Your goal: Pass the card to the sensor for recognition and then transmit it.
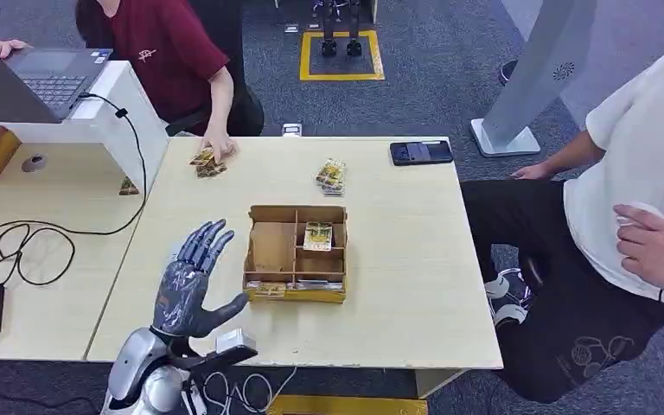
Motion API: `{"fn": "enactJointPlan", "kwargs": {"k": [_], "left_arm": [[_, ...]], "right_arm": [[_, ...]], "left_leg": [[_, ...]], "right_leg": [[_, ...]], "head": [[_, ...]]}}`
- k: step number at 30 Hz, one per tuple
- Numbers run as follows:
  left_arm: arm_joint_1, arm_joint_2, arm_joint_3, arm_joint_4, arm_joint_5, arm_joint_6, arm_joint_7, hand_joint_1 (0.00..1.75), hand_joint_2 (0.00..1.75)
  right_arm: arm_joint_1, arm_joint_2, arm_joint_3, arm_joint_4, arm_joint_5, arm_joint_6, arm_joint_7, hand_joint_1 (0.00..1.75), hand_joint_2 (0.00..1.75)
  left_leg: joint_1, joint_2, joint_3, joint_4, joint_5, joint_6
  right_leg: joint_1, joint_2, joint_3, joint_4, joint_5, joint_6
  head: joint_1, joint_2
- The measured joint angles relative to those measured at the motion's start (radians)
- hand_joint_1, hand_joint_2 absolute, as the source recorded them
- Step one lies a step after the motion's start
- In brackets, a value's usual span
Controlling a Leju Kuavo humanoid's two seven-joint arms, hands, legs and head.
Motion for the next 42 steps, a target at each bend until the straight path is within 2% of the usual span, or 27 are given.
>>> {"fn": "enactJointPlan", "kwargs": {"k": [7, 12, 16, 20, 28, 32, 35, 42], "left_arm": [[0.062, 0.011, -0.131, 0.0, -0.185, 0.099, 0.089, 0.0, 1.75], [0.072, 0.016, -0.227, 0.011, -0.252, 0.133, 0.172, 0.0, 1.75], [0.071, 0.021, -0.269, 0.032, -0.278, 0.161, 0.217, 0.0, 1.75], [0.061, 0.014, -0.273, 0.058, -0.348, 0.194, 0.275, 0.0, 1.75], [0.015, -0.018, -0.273, 0.128, -0.418, 0.206, 0.364, 0.0, 1.75], [-0.021, -0.02, -0.273, 0.165, -0.421, 0.214, 0.456, 0.0, 1.75], [-0.048, -0.02, -0.273, 0.198, -0.421, 0.219, 0.475, 0.0, 1.75], [-0.073, -0.032, -0.26, 0.241, -0.421, 0.224, 0.478, 0.0, 1.75]], "right_arm": [[0.008, -0.002, -0.027, 0.0, -0.007, -0.005, -0.002, 0.0, 1.75], [0.007, -0.002, -0.047, 0.0, -0.006, -0.01, -0.002, 0.0, 1.75], [0.007, -0.002, -0.055, 0.0, 0.0, -0.008, 0.005, 0.0, 1.75], [0.007, -0.002, -0.071, 0.0, -0.001, -0.002, 0.011, 0.0, 1.75], [0.006, -0.002, -0.092, 0.0, 0.006, -0.004, 0.011, 0.0, 1.75], [0.006, -0.002, -0.097, 0.0, 0.02, -0.004, 0.013, 0.0, 1.75], [0.006, -0.002, -0.098, 0.0, 0.024, -0.004, 0.013, 0.0, 1.75], [0.006, -0.002, -0.1, 0.0, 0.035, -0.004, 0.013, 0.0, 1.75]], "left_leg": [[0.0, -0.001, 0.0, 0.0, 0.0, 0.001], [0.0, -0.001, 0.0, 0.0, 0.0, 0.001], [0.0, 0.0, 0.0, 0.0, 0.0, 0.001], [0.0, 0.0, 0.0, 0.0, 0.0, 0.001], [0.0, -0.001, 0.0, 0.0, 0.0, 0.001], [0.0, -0.001, 0.0, 0.0, 0.0, 0.001], [0.0, -0.001, 0.0, 0.0, 0.0, 0.001], [0.0, -0.001, 0.0, 0.0, 0.0, 0.001]], "right_leg": [[0.0, 0.0, 0.0, 0.0, 0.0, 0.001], [0.0, 0.0, 0.0, 0.0, 0.0, 0.001], [0.0, 0.0, 0.0, 0.0, 0.0, 0.001], [0.0, 0.0, 0.0, 0.0, 0.0, 0.001], [0.0, -0.001, 0.001, 0.0, 0.0, 0.001], [0.0, -0.001, 0.001, 0.0, 0.0, 0.001], [0.0, -0.001, 0.001, 0.0, 0.0, 0.001], [0.0, -0.001, 0.001, 0.0, 0.0, 0.001]], "head": [[0.0, 0.0], [0.0, 0.0], [0.0, 0.0], [0.0, 0.0], [0.0, 0.0], [0.0, 0.0], [0.0, 0.0], [0.0, 0.0]]}}
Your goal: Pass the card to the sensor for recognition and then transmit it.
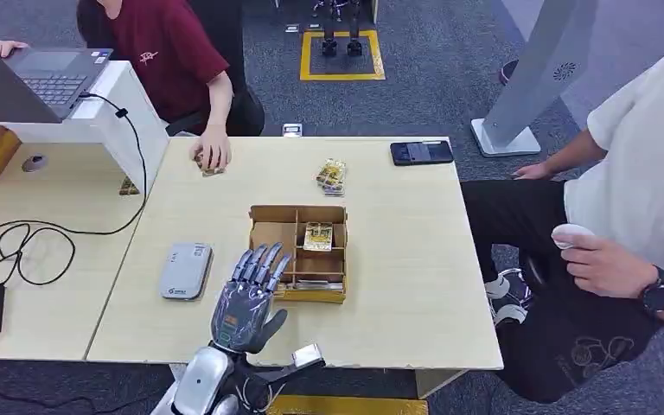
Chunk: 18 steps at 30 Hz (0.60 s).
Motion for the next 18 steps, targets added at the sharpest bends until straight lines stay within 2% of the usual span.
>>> {"fn": "enactJointPlan", "kwargs": {"k": [18], "left_arm": [[-0.022, 0.0, 0.019, 0.045, 0.0, 0.005, 0.029, 0.0, 1.75]], "right_arm": [[0.0, 0.0, -0.002, 0.0, 0.004, 0.0, -0.002, 0.0, 1.75]], "left_leg": [[0.0, 0.0, 0.0, 0.0, 0.0, 0.0]], "right_leg": [[0.0, 0.0, 0.0, 0.0, 0.0, 0.0]], "head": [[0.0, 0.0]]}}
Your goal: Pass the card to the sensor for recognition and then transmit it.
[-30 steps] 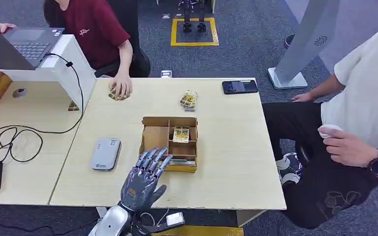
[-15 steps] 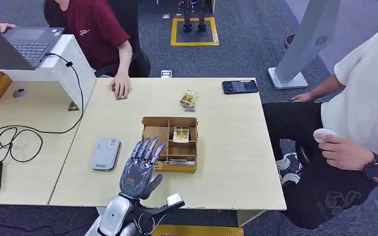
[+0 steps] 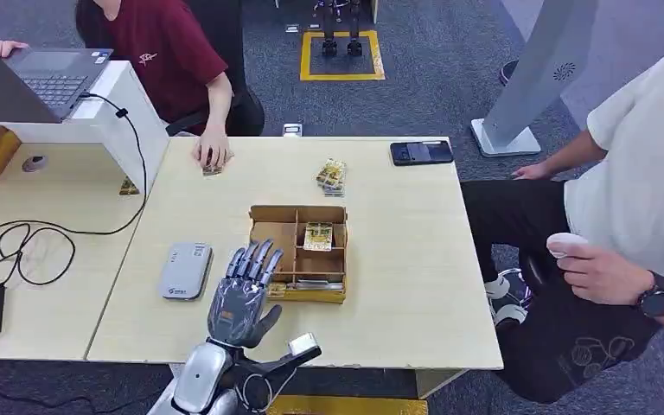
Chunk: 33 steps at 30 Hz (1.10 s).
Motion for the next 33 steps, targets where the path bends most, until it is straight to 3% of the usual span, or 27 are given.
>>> {"fn": "enactJointPlan", "kwargs": {"k": [11, 12, 33], "left_arm": [[-0.013, 0.0, 0.016, 0.031, 0.0, 0.004, 0.019, 0.0, 1.75], [-0.013, 0.0, 0.016, 0.032, 0.0, 0.004, 0.019, 1.75, 1.75], [-0.02, -0.021, 0.068, 0.073, 0.006, 0.014, -0.058, 1.75, 1.75]], "right_arm": [[0.0, 0.0, -0.005, 0.0, 0.003, 0.0, -0.002, 0.0, 1.75], [0.0, 0.0, -0.006, 0.0, 0.004, 0.0, -0.003, 0.0, 1.75], [0.0, 0.0, -0.022, 0.0, 0.014, 0.003, -0.013, 0.0, 1.75]], "left_leg": [[0.0, 0.0, 0.0, 0.0, 0.0, 0.0], [0.0, 0.0, 0.0, 0.0, 0.0, 0.0], [0.0, 0.0, 0.0, 0.0, 0.0, 0.0]], "right_leg": [[0.0, 0.0, 0.0, 0.0, 0.0, 0.0], [0.0, 0.0, 0.0, 0.0, 0.0, 0.0], [0.0, 0.0, 0.0, 0.0, 0.0, 0.0]], "head": [[0.0, 0.0], [0.0, 0.0], [0.0, 0.0]]}}
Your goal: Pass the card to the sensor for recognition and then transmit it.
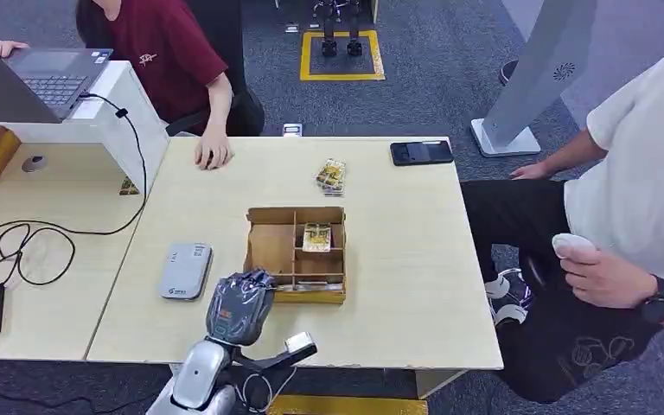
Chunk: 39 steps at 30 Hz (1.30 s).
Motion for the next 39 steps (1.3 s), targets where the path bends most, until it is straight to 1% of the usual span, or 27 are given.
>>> {"fn": "enactJointPlan", "kwargs": {"k": [3, 9, 10, 13, 14, 16, 19, 22, 25, 29, 36, 39], "left_arm": [[0.0, -0.006, 0.015, 0.002, 0.021, -0.001, -0.022, 1.75, 1.75], [-0.001, -0.014, 0.03, 0.003, 0.027, -0.001, -0.032, 1.75, 1.75], [-0.001, -0.016, 0.033, 0.003, 0.038, -0.002, -0.045, 1.75, 1.75], [0.0, -0.031, 0.051, -0.003, 0.131, -0.008, -0.124, 1.75, 1.75], [0.001, -0.035, 0.057, -0.021, 0.166, -0.024, -0.148, 1.75, 1.75], [-0.002, -0.042, 0.065, -0.088, 0.189, -0.067, -0.159, 1.75, 1.75], [-0.018, -0.045, 0.066, -0.223, 0.195, -0.123, -0.148, 1.75, 1.75], [-0.061, -0.044, 0.067, -0.366, 0.206, -0.212, -0.084, 1.75, 1.75], [-0.106, -0.039, 0.091, -0.439, 0.209, -0.238, -0.039, 1.75, 1.75], [-0.136, -0.036, 0.157, -0.467, 0.209, -0.219, -0.016, 1.75, 1.75], [-0.172, -0.037, 0.258, -0.465, 0.193, -0.193, 0.007, 1.75, 1.75], [-0.196, -0.037, 0.293, -0.448, 0.16, -0.188, 0.031, 1.75, 1.75]], "right_arm": [[0.0, 0.0, -0.001, 0.0, 0.0, 0.002, -0.001, 0.0, 1.75], [0.0, 0.0, -0.001, 0.0, 0.0, 0.002, -0.002, 0.0, 1.75], [0.0, 0.0, -0.001, 0.0, 0.0, 0.002, -0.002, 0.0, 1.75], [0.0, 0.0, -0.002, 0.0, 0.005, 0.002, -0.003, 0.0, 1.75], [0.0, 0.0, -0.002, 0.0, 0.009, 0.002, -0.003, 0.0, 1.75], [0.0, 0.0, -0.002, 0.0, 0.011, 0.002, -0.002, 0.0, 1.75], [0.0, -0.001, -0.005, 0.0, 0.011, 0.003, 0.001, 0.0, 1.75], [-0.001, -0.002, -0.009, 0.0, 0.021, 0.004, 0.01, 0.0, 1.75], [-0.003, -0.002, -0.01, 0.0, 0.025, 0.004, 0.021, 0.0, 1.75], [-0.005, -0.002, -0.01, 0.0, 0.04, 0.004, 0.032, 0.0, 1.75], [-0.014, -0.002, -0.01, 0.0, 0.061, 0.008, 0.043, 0.0, 1.75], [-0.02, -0.002, -0.01, 0.0, 0.071, 0.014, 0.047, 0.0, 1.75]], "left_leg": [[0.0, 0.0, 0.0, 0.0, 0.0, 0.0], [0.0, 0.0, 0.0, 0.0, 0.0, 0.0], [0.0, 0.0, 0.0, 0.0, 0.0, 0.0], [0.0, 0.0, 0.0, 0.0, 0.0, 0.0], [0.0, 0.0, 0.0, 0.0, 0.0, 0.0], [0.0, 0.0, 0.0, 0.0, 0.0, 0.0], [0.0, 0.0, 0.0, 0.0, 0.0, 0.0], [0.0, 0.0, 0.0, 0.0, 0.0, 0.0], [0.0, 0.0, 0.001, 0.0, 0.0, 0.0], [0.0, 0.0, 0.001, 0.0, 0.001, -0.001], [0.0, 0.0, 0.001, 0.0, 0.001, -0.001], [0.0, 0.0, 0.001, 0.0, 0.001, -0.001]], "right_leg": [[0.0, 0.0, 0.0, 0.0, 0.0, 0.0], [0.0, 0.0, 0.0, 0.0, 0.0, 0.0], [0.0, 0.0, 0.0, 0.0, 0.0, 0.0], [0.0, 0.0, 0.0, 0.0, 0.0, 0.0], [0.0, 0.0, 0.0, 0.0, 0.0, 0.0], [0.0, 0.0, 0.0, 0.0, 0.0, 0.0], [0.0, 0.0, 0.0, 0.0, 0.0, 0.0], [0.0, -0.001, 0.0, 0.0, 0.0, 0.0], [0.0, -0.001, 0.001, 0.0, 0.0, 0.0], [0.0, -0.001, 0.001, 0.0, 0.0, 0.0], [0.0, 0.0, 0.001, 0.001, 0.0, 0.0], [0.0, 0.0, 0.001, 0.001, 0.0, 0.0]], "head": [[0.0, 0.0], [0.0, 0.0], [0.0, 0.0], [0.0, 0.0], [0.0, 0.0], [0.0, 0.0], [0.0, 0.0], [0.0, 0.0], [0.0, 0.0], [0.0, 0.0], [0.0, 0.0], [0.0, 0.0]]}}
